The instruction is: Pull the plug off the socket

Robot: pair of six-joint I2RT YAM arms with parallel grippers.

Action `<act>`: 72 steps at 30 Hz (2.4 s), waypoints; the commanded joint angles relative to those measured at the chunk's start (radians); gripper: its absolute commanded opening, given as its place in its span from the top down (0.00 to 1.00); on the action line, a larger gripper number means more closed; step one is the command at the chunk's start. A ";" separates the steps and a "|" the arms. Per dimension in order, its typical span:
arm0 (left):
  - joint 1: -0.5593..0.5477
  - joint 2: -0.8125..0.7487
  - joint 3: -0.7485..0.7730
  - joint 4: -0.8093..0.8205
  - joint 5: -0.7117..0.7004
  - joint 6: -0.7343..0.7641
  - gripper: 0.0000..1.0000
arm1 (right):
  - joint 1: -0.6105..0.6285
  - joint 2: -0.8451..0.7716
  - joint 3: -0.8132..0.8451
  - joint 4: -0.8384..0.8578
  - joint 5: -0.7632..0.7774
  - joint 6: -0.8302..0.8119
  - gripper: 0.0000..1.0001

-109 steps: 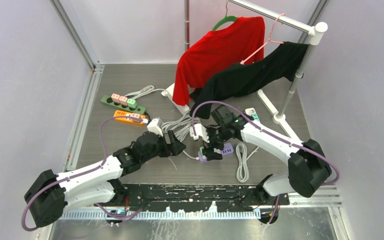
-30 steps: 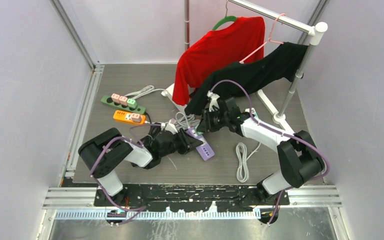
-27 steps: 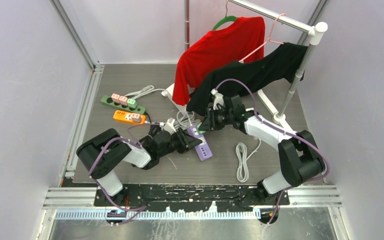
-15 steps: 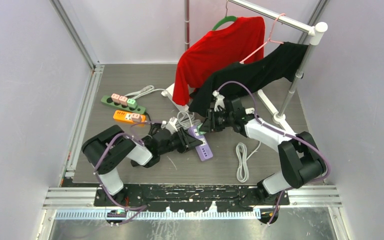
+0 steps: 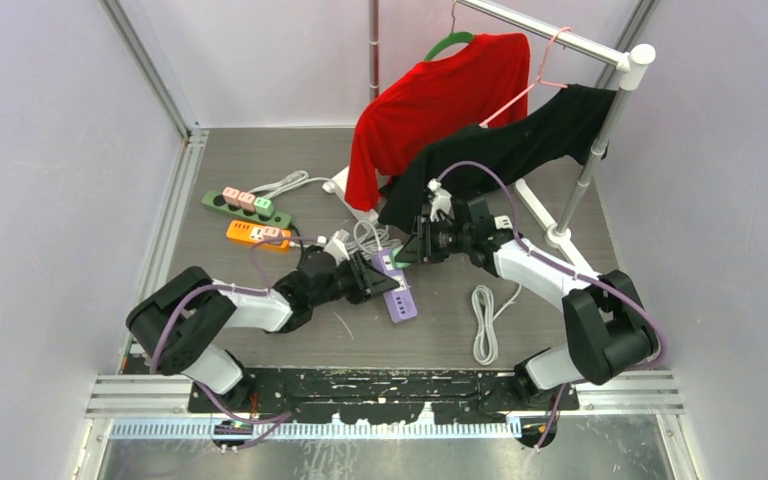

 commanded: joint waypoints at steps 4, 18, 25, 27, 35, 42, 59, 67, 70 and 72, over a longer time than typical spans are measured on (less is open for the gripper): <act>0.039 -0.012 0.050 -0.236 0.071 0.091 1.00 | 0.025 -0.076 0.042 0.062 0.329 -0.017 0.99; -0.041 -0.163 0.175 -0.723 -0.175 0.257 1.00 | -0.045 -0.127 -0.009 0.227 -0.080 0.178 0.99; 0.055 -0.228 0.089 -0.529 0.006 0.150 1.00 | -0.045 -0.126 0.016 0.151 -0.107 0.099 0.99; 0.066 -0.247 0.084 -0.535 0.019 0.160 1.00 | -0.042 -0.134 0.009 0.176 -0.162 0.098 0.99; 0.069 -0.495 0.081 -0.678 0.041 0.428 1.00 | -0.058 -0.124 0.214 -0.603 -0.331 -0.823 0.99; 0.219 -0.745 0.089 -0.892 0.098 0.575 1.00 | -0.101 -0.115 0.242 -0.800 -0.296 -1.081 0.98; 0.643 -0.638 0.641 -1.006 0.601 0.576 1.00 | -0.115 -0.110 0.225 -0.811 -0.312 -1.108 0.99; 0.758 -0.603 0.787 -1.118 0.580 0.623 1.00 | -0.115 -0.107 0.227 -0.821 -0.309 -1.119 0.99; 0.797 -0.595 0.802 -1.129 0.552 0.625 1.00 | -0.115 -0.107 0.227 -0.823 -0.308 -1.120 0.99; 0.825 -0.593 0.830 -1.171 0.510 0.651 1.00 | -0.114 -0.107 0.227 -0.823 -0.309 -1.121 0.99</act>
